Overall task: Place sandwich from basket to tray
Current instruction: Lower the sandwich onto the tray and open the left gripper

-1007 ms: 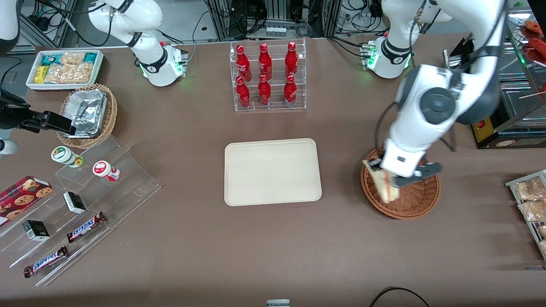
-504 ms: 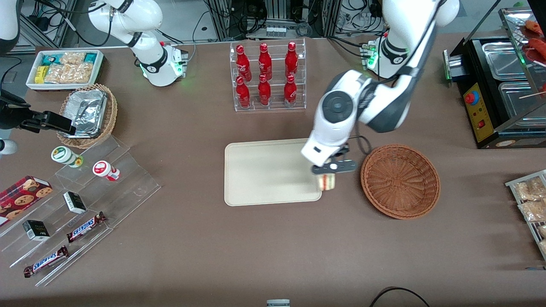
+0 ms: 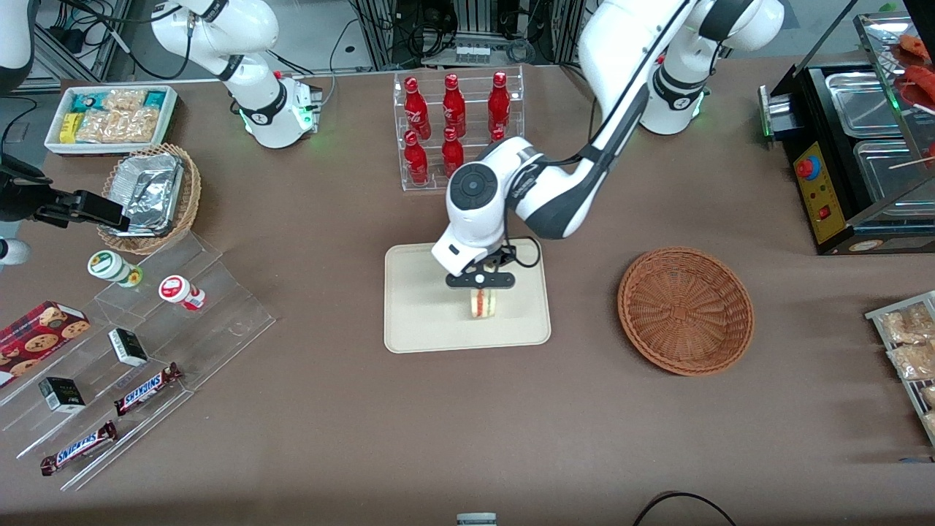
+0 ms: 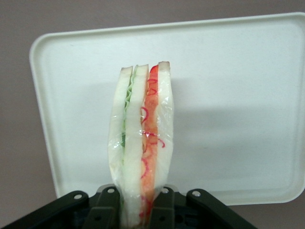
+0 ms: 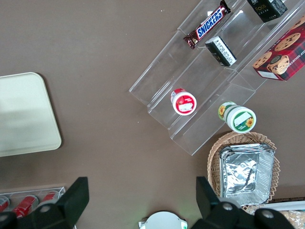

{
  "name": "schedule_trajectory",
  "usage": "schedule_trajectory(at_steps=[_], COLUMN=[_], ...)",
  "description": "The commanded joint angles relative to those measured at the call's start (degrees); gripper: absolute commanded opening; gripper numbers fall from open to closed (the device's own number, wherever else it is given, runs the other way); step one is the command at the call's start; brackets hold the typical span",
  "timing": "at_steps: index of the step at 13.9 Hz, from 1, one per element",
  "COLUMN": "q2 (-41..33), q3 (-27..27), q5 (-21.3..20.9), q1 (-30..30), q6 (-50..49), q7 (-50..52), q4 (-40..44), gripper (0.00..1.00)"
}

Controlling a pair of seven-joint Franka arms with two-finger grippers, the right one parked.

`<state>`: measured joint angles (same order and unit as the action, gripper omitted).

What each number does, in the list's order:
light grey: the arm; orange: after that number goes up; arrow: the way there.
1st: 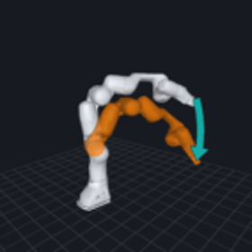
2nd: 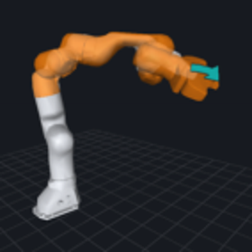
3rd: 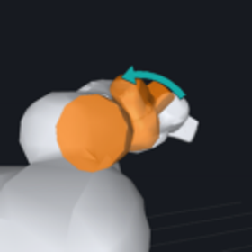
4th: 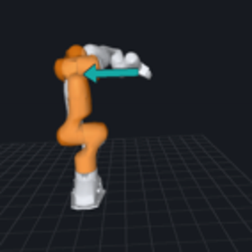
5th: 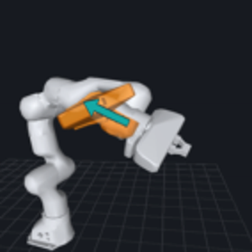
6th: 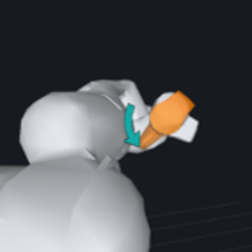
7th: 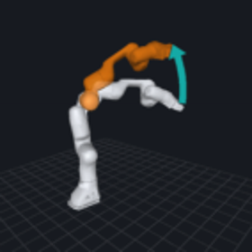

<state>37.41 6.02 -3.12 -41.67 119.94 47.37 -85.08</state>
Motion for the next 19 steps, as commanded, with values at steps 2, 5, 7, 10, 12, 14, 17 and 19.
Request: schedule_trajectory(at_steps=[2, 5, 7, 10, 12, 14, 17, 19], q2=[2.9, 4.1, 4.9, 6.2, 6.5, 6.6, 5.7, 2.6], q3=[-0.5, -0.6, -0.6, -0.6, -0.6, -0.6, -0.7, -0.7], q5=[-0.7, -0.7, -0.8, -1.0, -1.0, -1.2, -0.9, -0.4], q1=[-2.3, -2.9, -3.0, -3.1, -3.1, -3.1, -3.1, -2.6], q6=[1.6, 2.9, 3.4, 4.7, 5.1, 5.1, 4.6, 3.6], q7=[3.3, 3.9, 5.4, 5.8, 5.8, 5.0, 5.7, 6.1], q4=[2.0, 1.9, 1.9, 1.8, 1.8, 1.7, 2.1, 2.1], gripper=[0.00, 0.00, 0.00, 0.00, 0.00, 0.83, 1.00, 1.00])
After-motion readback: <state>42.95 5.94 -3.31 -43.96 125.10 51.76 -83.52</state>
